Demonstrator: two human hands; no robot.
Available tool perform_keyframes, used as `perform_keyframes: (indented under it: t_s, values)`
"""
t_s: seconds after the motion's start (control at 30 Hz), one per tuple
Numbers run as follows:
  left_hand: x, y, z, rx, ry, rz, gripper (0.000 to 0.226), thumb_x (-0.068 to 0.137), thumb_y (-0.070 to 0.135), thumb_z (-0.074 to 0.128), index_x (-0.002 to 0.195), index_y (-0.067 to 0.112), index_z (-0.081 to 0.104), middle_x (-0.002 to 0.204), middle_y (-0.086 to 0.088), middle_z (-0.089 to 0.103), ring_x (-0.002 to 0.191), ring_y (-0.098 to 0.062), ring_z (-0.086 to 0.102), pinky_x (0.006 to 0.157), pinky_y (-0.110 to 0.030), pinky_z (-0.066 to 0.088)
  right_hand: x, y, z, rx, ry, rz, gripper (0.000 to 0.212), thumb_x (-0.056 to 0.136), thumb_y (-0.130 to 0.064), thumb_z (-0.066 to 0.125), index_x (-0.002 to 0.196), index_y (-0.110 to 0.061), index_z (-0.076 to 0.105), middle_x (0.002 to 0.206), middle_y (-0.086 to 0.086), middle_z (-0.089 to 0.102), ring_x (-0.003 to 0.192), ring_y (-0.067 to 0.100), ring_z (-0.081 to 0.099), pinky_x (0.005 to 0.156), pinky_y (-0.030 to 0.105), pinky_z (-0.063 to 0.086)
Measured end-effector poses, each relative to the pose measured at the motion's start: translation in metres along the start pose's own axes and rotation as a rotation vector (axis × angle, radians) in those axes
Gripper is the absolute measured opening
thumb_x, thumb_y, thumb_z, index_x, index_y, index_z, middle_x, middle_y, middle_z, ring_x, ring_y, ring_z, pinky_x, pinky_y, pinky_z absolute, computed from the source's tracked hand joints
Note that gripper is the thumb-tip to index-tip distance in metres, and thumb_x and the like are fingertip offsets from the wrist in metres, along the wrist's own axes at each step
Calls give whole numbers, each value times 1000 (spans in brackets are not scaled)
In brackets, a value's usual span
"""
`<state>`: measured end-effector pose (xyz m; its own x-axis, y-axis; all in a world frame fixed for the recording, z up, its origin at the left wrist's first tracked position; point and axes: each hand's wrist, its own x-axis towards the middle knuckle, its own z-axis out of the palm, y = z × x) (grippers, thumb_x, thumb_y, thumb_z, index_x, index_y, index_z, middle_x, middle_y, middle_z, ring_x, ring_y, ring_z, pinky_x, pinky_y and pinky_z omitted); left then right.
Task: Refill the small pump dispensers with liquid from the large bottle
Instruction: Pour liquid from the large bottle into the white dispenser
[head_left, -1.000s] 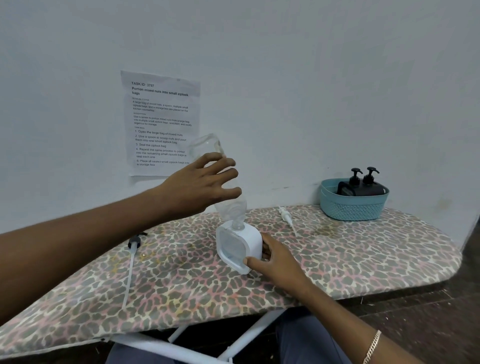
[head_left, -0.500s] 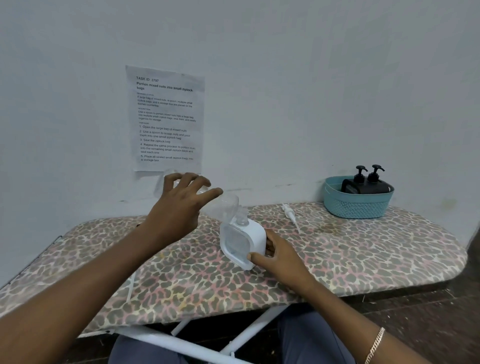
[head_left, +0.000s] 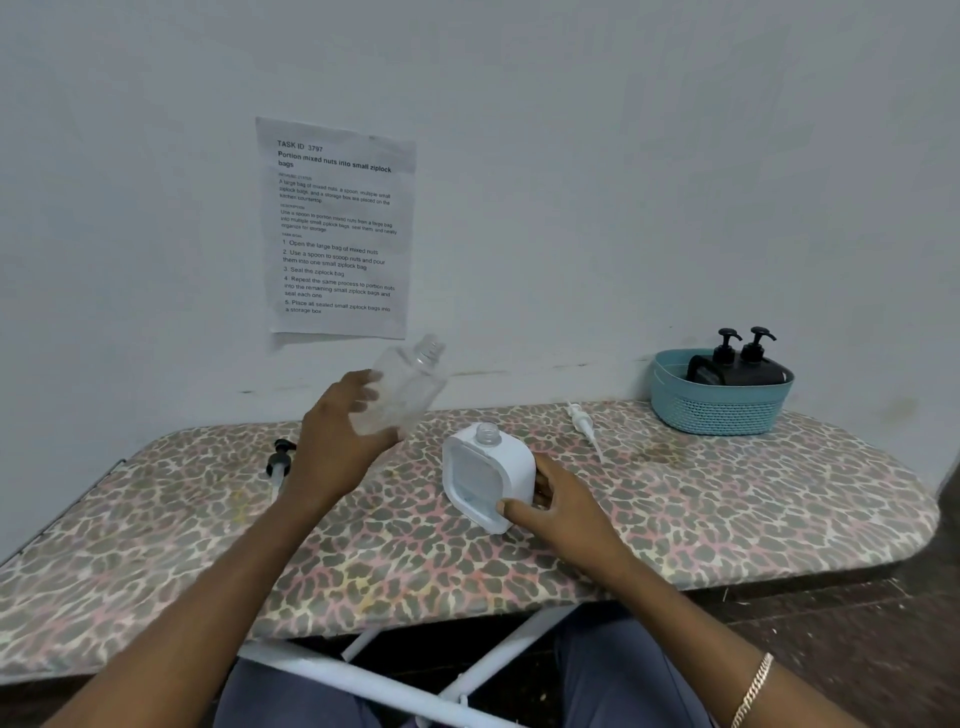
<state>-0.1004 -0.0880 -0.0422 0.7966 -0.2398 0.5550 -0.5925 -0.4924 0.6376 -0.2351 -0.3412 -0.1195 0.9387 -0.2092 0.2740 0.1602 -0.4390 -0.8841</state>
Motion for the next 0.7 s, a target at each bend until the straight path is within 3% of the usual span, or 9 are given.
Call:
perform_keyframes:
  t_s: [0.13,0.23,0.43,0.6,0.7]
  values:
    - [-3,-3,2,-188,43,-171,61,77,30,94,124,26,56,112,8,67,101,-7,66,79,-28,52,0,0,1,2,-2,0,64,85,-36,81,143,-34,55,130,-18,68,117,0,66,98,32,58]
    - [-8,-7,9,-236,81,-236,63,76,31,94,124,21,53,111,3,68,100,-13,68,79,-32,53,0,0,1,2,1,1,64,84,-38,81,143,-34,55,130,-18,68,116,0,66,96,30,57]
    - [-23,-20,28,-202,87,-242,60,77,25,94,115,19,48,111,-3,64,102,-21,68,79,-36,54,0,2,1,-13,5,7,64,86,-36,82,143,-34,54,130,-19,67,116,-2,65,95,26,57]
    - [-29,-20,34,-193,112,-246,62,77,24,93,116,18,45,106,3,57,103,-25,66,80,-39,54,0,0,1,-8,8,6,63,87,-33,82,143,-34,55,130,-18,68,116,-3,65,95,24,56]
    - [-30,-18,35,-184,108,-247,67,77,26,93,120,18,43,112,-3,58,106,-27,64,80,-37,50,0,-1,1,-16,5,5,64,86,-37,82,144,-34,54,130,-18,67,117,-2,65,96,26,57]
